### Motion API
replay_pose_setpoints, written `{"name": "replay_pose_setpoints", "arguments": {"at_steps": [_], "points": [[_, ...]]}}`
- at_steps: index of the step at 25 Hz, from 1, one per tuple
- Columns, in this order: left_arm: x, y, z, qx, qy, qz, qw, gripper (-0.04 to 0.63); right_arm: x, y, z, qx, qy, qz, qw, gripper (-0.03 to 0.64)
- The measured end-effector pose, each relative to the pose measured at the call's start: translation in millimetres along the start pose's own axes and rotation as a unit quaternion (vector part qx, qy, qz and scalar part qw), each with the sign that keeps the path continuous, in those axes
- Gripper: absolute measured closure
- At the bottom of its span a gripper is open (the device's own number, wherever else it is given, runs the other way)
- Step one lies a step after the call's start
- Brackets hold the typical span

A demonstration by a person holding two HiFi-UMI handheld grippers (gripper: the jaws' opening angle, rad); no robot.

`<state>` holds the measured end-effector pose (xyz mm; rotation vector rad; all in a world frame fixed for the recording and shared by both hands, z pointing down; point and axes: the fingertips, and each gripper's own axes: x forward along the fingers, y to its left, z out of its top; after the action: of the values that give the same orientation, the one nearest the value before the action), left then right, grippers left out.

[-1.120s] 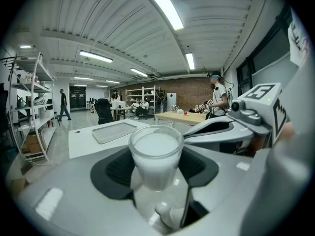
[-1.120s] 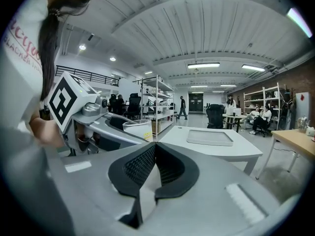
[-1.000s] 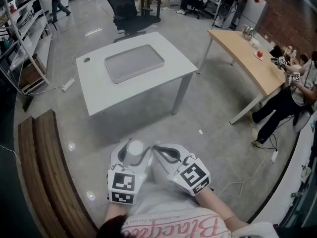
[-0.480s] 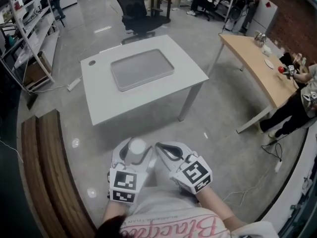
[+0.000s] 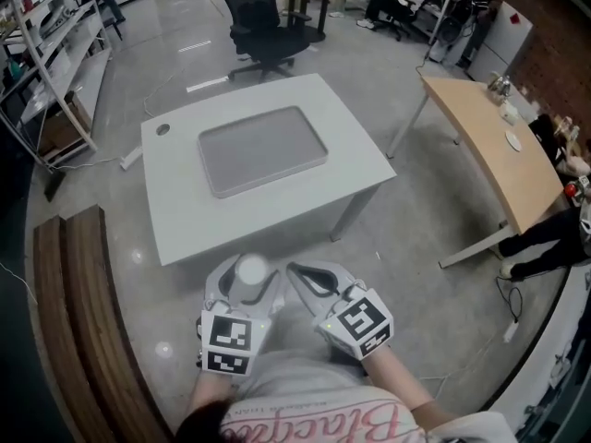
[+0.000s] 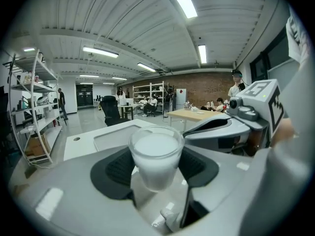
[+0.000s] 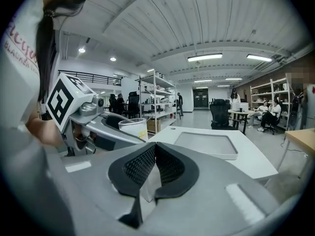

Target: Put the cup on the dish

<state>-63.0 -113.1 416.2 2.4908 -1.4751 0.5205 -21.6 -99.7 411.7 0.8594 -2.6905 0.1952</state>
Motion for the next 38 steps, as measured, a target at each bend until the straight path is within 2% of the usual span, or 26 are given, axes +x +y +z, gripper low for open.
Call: {"name": "replay_pose_setpoints", "arguments": {"at_steps": [6,12,19,28,32,38], "points": [[40,14,18,-0.001,0.012,0.013,0.9999,0.334,18,-40,10,0.003,0.0,0.019,1.0,0.618],[83,37,34,-0.023,0.01,0.032,0.9992,0.334,39,-76,14,0.0,0.008,0.051,0.999,0.618],[125,63,43,-0.009,0.014,0.065,0.9977,0.334,70,-113,23,-0.013,0.015,0.076,0.997,0.618],[164,88,39,-0.006,0.01,0.084,0.9964,0.334,97,-135,30,0.003,0.016,0.091,0.996,0.617],[183,97,32,0.0,0.019,0.084,0.9963,0.334,109,-145,29,0.011,0.023,0.093,0.995,0.618],[212,119,27,0.01,0.003,0.08,0.9968,0.334,132,-162,27,0.032,0.037,0.088,0.995,0.617]]}}
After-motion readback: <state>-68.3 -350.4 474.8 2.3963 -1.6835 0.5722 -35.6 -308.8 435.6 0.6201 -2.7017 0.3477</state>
